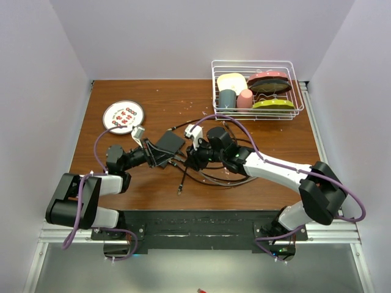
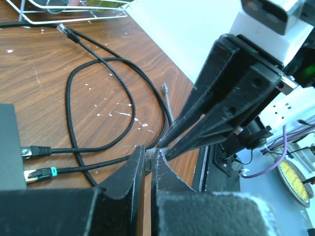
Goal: Insert the plug into the switch port
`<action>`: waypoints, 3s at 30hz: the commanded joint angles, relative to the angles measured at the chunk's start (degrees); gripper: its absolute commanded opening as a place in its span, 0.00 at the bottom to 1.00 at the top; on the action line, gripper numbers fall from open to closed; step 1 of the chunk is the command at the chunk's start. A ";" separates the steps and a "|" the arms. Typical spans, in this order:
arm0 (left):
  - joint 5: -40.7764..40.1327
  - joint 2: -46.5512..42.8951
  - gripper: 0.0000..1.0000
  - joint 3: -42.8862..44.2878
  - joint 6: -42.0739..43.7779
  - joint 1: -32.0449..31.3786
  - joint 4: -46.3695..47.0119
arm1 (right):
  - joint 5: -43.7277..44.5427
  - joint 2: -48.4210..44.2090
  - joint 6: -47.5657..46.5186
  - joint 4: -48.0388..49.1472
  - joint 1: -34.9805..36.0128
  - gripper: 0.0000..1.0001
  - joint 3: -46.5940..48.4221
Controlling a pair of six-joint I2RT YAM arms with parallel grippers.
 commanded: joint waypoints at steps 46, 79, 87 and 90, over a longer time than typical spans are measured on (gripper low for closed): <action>-11.47 -10.58 0.00 8.33 1.85 -0.03 -31.70 | 21.07 10.70 -4.87 -2.70 8.44 0.31 15.28; -11.38 -10.49 0.00 8.42 3.26 -0.12 -32.93 | 17.99 13.34 -4.61 -1.82 9.06 0.28 17.30; -10.77 -11.01 0.00 8.50 3.08 -0.12 -33.02 | 18.87 14.13 -4.25 -1.30 9.06 0.08 17.48; -10.68 -11.37 0.00 8.50 3.08 -0.12 -33.11 | 19.40 14.48 -4.17 -0.86 9.14 0.05 17.30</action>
